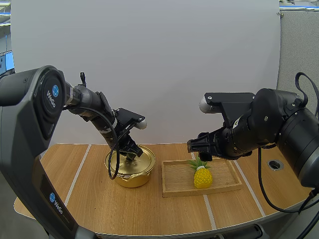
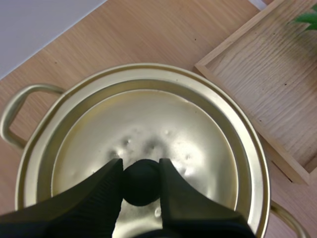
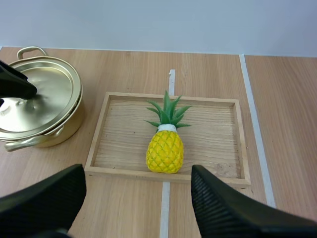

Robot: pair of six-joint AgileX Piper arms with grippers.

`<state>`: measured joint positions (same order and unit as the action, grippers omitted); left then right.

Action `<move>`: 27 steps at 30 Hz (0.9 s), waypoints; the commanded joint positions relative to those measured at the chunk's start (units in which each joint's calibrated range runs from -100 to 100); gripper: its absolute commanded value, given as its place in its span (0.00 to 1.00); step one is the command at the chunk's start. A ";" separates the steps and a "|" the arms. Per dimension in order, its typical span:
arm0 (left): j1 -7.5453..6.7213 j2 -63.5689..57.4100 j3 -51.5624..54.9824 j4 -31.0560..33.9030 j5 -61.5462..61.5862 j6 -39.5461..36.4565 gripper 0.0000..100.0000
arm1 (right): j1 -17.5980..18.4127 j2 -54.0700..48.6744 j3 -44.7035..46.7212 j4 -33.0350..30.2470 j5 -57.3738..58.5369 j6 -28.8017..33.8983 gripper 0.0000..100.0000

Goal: Open the pot, put the pineapple inside, and close it

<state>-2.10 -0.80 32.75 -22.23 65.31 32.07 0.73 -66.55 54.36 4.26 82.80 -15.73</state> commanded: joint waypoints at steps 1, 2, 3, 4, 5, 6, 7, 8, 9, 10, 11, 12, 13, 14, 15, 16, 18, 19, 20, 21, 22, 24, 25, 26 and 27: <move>-0.16 -3.32 -3.67 0.22 3.10 -1.59 0.00 | -0.27 -0.34 -0.63 0.11 0.32 0.02 1.00; -0.16 -4.29 -4.84 0.22 4.26 -1.93 0.00 | -0.27 -0.34 -0.63 0.11 0.32 0.02 1.00; -0.16 -5.56 -6.50 0.22 5.46 -2.38 0.00 | -0.27 -0.34 -0.63 0.11 0.32 0.02 1.00; -0.16 -6.89 -8.34 0.31 6.78 -2.50 0.00 | -0.27 -0.34 -0.63 0.11 0.32 0.02 1.00; -0.16 -8.30 -10.20 0.31 7.87 -2.50 0.00 | -0.27 -0.34 -0.63 0.11 0.32 0.02 1.00; -0.16 -9.72 -11.76 0.31 8.51 -2.74 0.00 | -0.27 -0.34 -0.63 0.11 0.32 0.02 1.00; -0.16 -11.12 -13.83 0.59 9.07 -3.48 0.00 | -0.27 -0.34 -0.63 0.11 0.32 0.02 1.00; -0.16 -12.51 -15.96 0.96 9.52 -4.37 0.00 | -0.27 -0.34 -0.63 0.11 0.32 0.02 1.00; -0.16 -13.82 -18.20 1.50 9.52 -5.13 0.00 | -0.27 -0.34 -0.63 0.11 0.32 0.02 1.00; -0.16 -14.80 -20.41 1.90 9.52 -5.51 0.00 | -0.27 -0.34 -0.63 0.11 0.32 0.02 1.00; -0.08 -15.98 -22.68 1.90 9.52 -5.73 0.00 | -0.27 -0.34 -0.63 0.11 0.32 0.02 1.00; 0.07 -17.09 -24.99 1.90 9.52 -5.74 0.00 | -0.27 -0.34 -0.63 0.22 0.32 0.02 1.00; 0.14 -17.91 -26.84 1.90 9.52 -5.88 0.00 | -0.27 -0.34 -0.63 0.22 0.32 0.02 1.00; 0.24 -18.95 -29.65 1.90 9.52 -5.88 0.00 | -0.27 -0.34 -0.63 0.22 0.32 0.02 1.00; 0.41 -19.51 -31.58 1.90 9.52 -6.12 0.00 | -0.27 -0.34 -0.63 0.22 0.32 0.02 1.00; 0.59 -20.14 -34.04 1.90 9.52 -6.74 0.00 | -0.27 -0.34 -0.63 0.22 0.32 0.02 1.00; 1.02 -20.80 -38.49 1.90 9.52 -7.34 0.00 | -0.27 -0.34 -0.63 0.20 -0.52 0.02 1.00; 1.21 -20.97 -40.99 1.90 9.52 -7.58 0.00 | -0.27 -0.34 -0.63 0.20 -0.98 0.02 1.00; 1.45 -20.97 -43.56 1.90 9.52 -7.95 0.00 | -0.27 -0.34 -0.63 0.20 -0.98 0.02 1.00; 1.72 -20.97 -46.01 1.90 9.52 -8.14 0.00 | -0.27 -0.34 -0.63 0.20 -0.98 0.02 1.00; 2.01 -20.97 -48.31 1.90 9.14 -8.14 0.00 | -0.27 -0.34 -0.63 0.20 -0.98 0.02 1.00; 2.57 -20.97 -51.83 1.90 7.62 -8.89 0.00 | -0.27 -0.34 -0.63 0.20 -0.98 0.02 1.00; 2.82 -20.97 -53.58 1.90 6.56 -9.17 0.00 | -0.27 -0.34 -0.63 0.20 -1.24 0.02 1.00; 3.03 -20.97 -54.82 1.90 5.56 -9.17 0.00 | -0.27 -0.34 -0.63 0.20 -1.64 0.02 1.00; 3.20 -20.97 -56.24 1.90 4.64 -9.17 0.00 | -0.27 -0.34 -0.63 0.20 -1.73 0.02 1.00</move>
<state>0.66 -21.37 -20.43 -20.21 72.99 23.79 0.73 -66.55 54.36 4.26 82.32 -15.73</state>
